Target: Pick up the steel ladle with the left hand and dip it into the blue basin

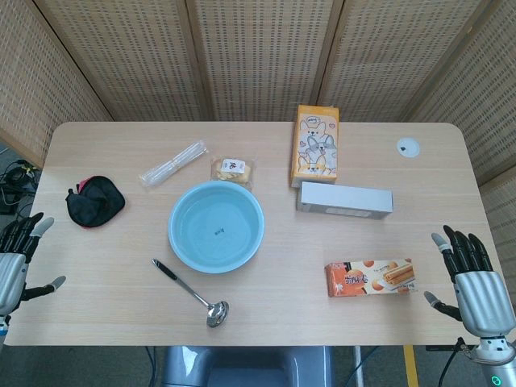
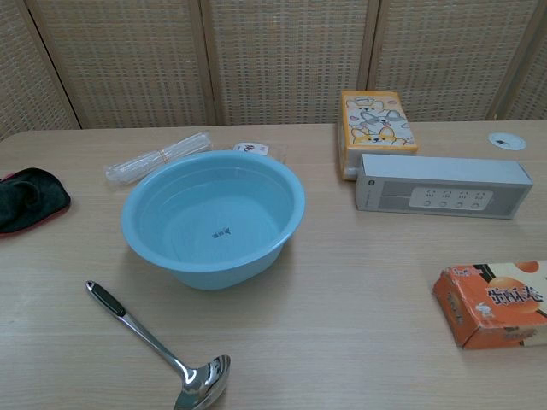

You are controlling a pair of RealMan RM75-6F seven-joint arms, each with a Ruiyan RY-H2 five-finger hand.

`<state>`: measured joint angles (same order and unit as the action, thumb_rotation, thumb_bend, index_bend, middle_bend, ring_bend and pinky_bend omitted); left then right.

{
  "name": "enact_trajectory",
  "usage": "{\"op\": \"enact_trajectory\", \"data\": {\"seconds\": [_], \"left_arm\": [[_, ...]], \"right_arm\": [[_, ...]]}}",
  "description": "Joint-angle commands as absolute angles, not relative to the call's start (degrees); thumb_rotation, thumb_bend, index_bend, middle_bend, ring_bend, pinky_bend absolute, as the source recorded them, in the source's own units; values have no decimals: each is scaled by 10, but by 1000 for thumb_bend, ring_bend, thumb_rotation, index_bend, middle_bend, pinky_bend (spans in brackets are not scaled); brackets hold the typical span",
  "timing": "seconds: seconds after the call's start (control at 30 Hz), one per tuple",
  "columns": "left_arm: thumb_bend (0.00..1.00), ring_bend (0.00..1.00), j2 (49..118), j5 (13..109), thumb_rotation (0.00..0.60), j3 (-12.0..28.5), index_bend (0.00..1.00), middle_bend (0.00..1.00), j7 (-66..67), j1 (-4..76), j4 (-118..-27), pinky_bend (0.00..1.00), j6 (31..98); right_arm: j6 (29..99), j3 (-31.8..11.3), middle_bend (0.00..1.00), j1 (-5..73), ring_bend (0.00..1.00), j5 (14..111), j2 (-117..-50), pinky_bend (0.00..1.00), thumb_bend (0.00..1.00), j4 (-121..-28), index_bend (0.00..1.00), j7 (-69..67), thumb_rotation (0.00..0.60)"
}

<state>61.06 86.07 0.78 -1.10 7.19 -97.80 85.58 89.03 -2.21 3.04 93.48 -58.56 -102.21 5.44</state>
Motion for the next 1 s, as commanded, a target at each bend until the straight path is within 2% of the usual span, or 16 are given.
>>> {"op": "enact_trajectory", "data": {"seconds": [0.03, 0.2, 0.23, 0.3, 0.33, 0.37, 0.43, 0.47, 0.5, 0.57, 0.67, 0.83, 1.0], "left_arm": [[0, 0, 611, 861, 600, 8, 0, 0, -10, 72, -978, 0, 853], [0, 0, 614, 871, 600, 5, 0, 10, -6, 78, -972, 0, 841], [0, 52, 617, 878, 600, 5, 0, 110, -7, 84, -971, 12, 833], [0, 305, 624, 886, 600, 4, 0, 407, -13, 94, -963, 199, 819], [0, 511, 634, 897, 600, 4, 0, 598, -13, 105, -948, 395, 807], [0, 661, 643, 903, 600, 3, 6, 717, -11, 114, -936, 599, 795], [0, 818, 654, 914, 600, -4, 69, 847, -12, 135, -918, 830, 757], [0, 875, 654, 917, 600, -8, 134, 901, -16, 146, -915, 916, 737], [0, 900, 654, 919, 600, -11, 182, 927, -19, 156, -912, 956, 716], [0, 932, 658, 918, 600, -12, 286, 965, -13, 173, -903, 999, 687], [0, 938, 681, 915, 600, -14, 347, 973, 17, 204, -876, 1000, 632], [14, 938, 733, 913, 600, -16, 362, 974, 27, 247, -831, 1000, 565], [141, 938, 769, 920, 600, -12, 349, 974, 27, 265, -804, 1000, 559]], "right_arm": [[889, -22, 0, 31, 0, 934, -584, 0, 0, -1023, 0, 52, 600], [891, -22, 0, 30, 0, 934, -581, 0, 0, -1024, 0, 46, 600], [893, -22, 0, 29, 0, 935, -580, 0, 0, -1024, 0, 44, 600], [893, -22, 0, 29, 0, 936, -580, 0, 0, -1024, 0, 42, 600], [892, -22, 0, 30, 0, 936, -580, 0, 0, -1025, 0, 43, 600], [890, -21, 0, 30, 0, 936, -581, 0, 0, -1025, 0, 44, 600], [886, -21, 0, 32, 0, 935, -583, 0, 0, -1024, 0, 49, 600], [884, -22, 0, 33, 0, 934, -585, 0, 0, -1024, 0, 50, 600], [882, -22, 0, 34, 0, 932, -586, 0, 0, -1023, 0, 51, 600], [880, -23, 0, 35, 0, 928, -588, 0, 0, -1022, 0, 53, 600], [875, -27, 0, 36, 0, 917, -590, 0, 0, -1019, 0, 56, 600], [865, -28, 0, 40, 0, 909, -592, 0, 0, -1020, 0, 58, 600], [864, -27, 0, 41, 0, 909, -594, 0, 0, -1020, 0, 63, 600]]}}
